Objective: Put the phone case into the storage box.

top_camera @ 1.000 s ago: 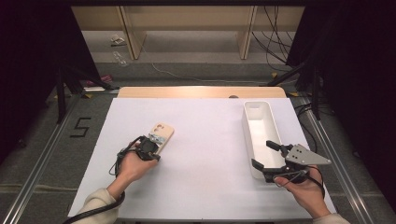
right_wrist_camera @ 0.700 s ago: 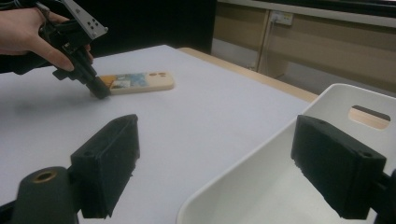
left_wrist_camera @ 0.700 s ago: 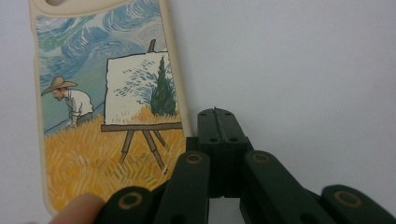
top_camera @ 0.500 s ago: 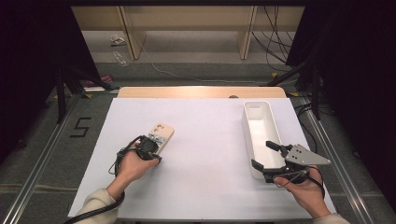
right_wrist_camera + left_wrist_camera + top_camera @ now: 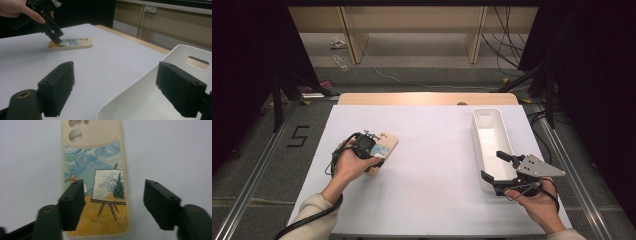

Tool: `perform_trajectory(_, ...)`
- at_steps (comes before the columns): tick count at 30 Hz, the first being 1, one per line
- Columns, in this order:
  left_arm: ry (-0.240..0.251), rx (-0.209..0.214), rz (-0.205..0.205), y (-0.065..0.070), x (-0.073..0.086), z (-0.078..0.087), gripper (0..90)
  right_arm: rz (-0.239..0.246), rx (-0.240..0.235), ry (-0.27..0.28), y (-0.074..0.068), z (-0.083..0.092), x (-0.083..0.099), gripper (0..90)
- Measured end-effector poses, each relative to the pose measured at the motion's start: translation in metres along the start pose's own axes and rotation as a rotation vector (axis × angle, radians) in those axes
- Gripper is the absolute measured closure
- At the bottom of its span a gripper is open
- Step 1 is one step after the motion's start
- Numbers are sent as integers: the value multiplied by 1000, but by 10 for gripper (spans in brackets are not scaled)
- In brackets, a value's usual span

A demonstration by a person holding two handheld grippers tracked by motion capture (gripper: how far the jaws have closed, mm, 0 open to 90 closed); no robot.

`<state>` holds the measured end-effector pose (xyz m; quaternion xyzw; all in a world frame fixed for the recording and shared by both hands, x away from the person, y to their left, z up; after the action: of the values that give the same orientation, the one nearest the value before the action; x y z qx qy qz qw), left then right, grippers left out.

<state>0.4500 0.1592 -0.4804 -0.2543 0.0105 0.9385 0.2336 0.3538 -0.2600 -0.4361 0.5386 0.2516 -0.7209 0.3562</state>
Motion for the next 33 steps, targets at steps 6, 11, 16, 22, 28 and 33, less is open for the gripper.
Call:
perform_trajectory(6, -73, -45, 20, -9, -7, -14, 85, 0, 0, -3, 0, -1, 0, 161)
perform_trajectory(11, -121, -37, 62, -13, -8, -26, 0, -2, 2, -3, 1, 0, 1, 162)
perform_trajectory(16, -138, -23, 55, -15, -8, -30, 0, -2, 4, -2, 1, 0, 1, 162)
perform_trajectory(22, -169, -14, 30, -17, -7, -33, 5, -1, 5, -5, 0, -1, 1, 161)
perform_trajectory(28, -193, -8, 10, -17, -4, -36, 12, -3, 7, -4, 1, -1, 1, 161)
perform_trajectory(33, -207, 3, -10, -18, -4, -37, 31, -3, 7, -5, 1, -1, 1, 161)
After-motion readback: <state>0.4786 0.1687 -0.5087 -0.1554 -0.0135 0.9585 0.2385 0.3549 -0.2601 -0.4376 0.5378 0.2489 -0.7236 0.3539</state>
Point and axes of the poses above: each handheld gripper's, and its own axes: z roughly backward along the jaws, x roughly out of its underside, y roughly to its right, the point moved 4 cm from there along -z, roughly forward along the jaws, and after that the axes turned 5 degrees about -x, right-handed, at the moved point
